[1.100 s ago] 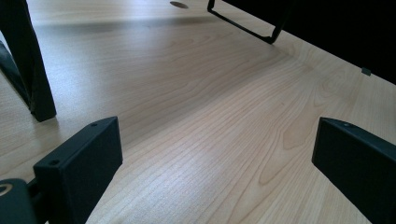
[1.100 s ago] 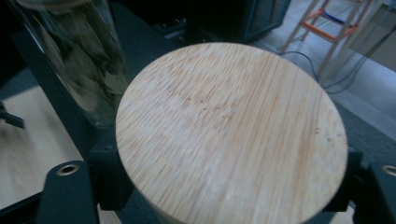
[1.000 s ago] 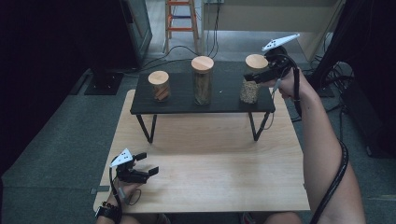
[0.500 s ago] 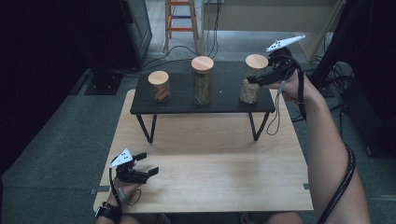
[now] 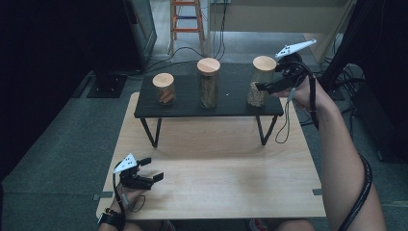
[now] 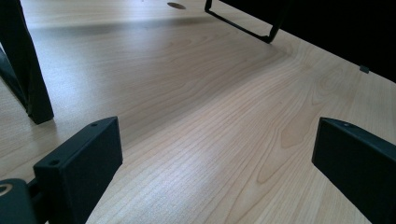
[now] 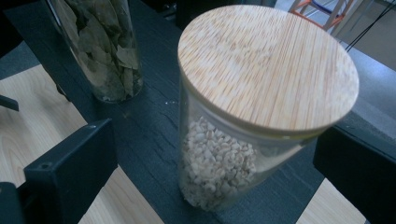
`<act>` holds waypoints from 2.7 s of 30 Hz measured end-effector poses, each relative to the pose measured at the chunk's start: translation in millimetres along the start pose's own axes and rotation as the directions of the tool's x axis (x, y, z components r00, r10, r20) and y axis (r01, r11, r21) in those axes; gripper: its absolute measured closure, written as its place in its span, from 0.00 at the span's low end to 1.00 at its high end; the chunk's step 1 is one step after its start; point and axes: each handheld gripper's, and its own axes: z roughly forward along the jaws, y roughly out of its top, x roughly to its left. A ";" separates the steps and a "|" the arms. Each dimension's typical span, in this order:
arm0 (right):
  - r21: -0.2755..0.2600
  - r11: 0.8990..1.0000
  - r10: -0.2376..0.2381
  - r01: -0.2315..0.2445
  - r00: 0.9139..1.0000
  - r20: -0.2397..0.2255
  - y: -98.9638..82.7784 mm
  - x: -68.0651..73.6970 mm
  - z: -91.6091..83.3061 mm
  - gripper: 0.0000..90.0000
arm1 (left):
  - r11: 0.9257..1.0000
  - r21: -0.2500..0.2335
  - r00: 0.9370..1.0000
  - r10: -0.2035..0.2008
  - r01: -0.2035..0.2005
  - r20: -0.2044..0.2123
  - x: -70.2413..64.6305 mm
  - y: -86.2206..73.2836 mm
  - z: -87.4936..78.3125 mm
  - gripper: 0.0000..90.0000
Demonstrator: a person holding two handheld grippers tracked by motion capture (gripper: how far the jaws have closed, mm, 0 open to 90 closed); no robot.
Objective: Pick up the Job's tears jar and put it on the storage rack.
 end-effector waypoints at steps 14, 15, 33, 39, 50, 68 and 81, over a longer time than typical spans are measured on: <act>0.005 1.000 -0.011 0.011 1.000 0.008 -4.6 5.7 -7.4 0.00 | 1.000 0.007 1.000 0.002 -0.002 -0.003 -1.5 1.1 1.4 0.02; 0.004 1.000 -0.011 0.011 1.000 0.008 -4.7 5.5 -7.8 0.00 | 1.000 0.008 1.000 0.007 -0.007 -0.005 -2.1 1.3 1.4 0.02; 0.011 1.000 -0.011 0.011 1.000 -0.001 -12.4 5.9 -7.5 0.00 | 1.000 0.007 1.000 0.002 -0.002 -0.003 -1.3 1.2 1.6 0.02; 0.013 1.000 -0.007 0.007 1.000 0.001 -19.5 6.6 -8.3 0.00 | 1.000 0.008 1.000 0.003 -0.003 -0.004 -1.6 1.4 1.8 0.02; 0.007 1.000 0.005 -0.005 1.000 0.001 -42.7 6.6 -13.1 0.00 | 1.000 0.011 1.000 0.006 -0.005 -0.006 -2.2 1.8 2.0 0.02; 0.011 1.000 -0.007 0.007 1.000 0.008 -72.8 18.2 -14.9 0.00 | 1.000 0.013 1.000 0.009 -0.009 -0.011 -3.1 2.2 1.9 0.02; 0.010 1.000 -0.011 0.011 1.000 -0.005 -90.3 26.7 -10.5 0.00 | 1.000 0.011 1.000 0.006 -0.006 -0.009 -2.7 1.8 1.9 0.02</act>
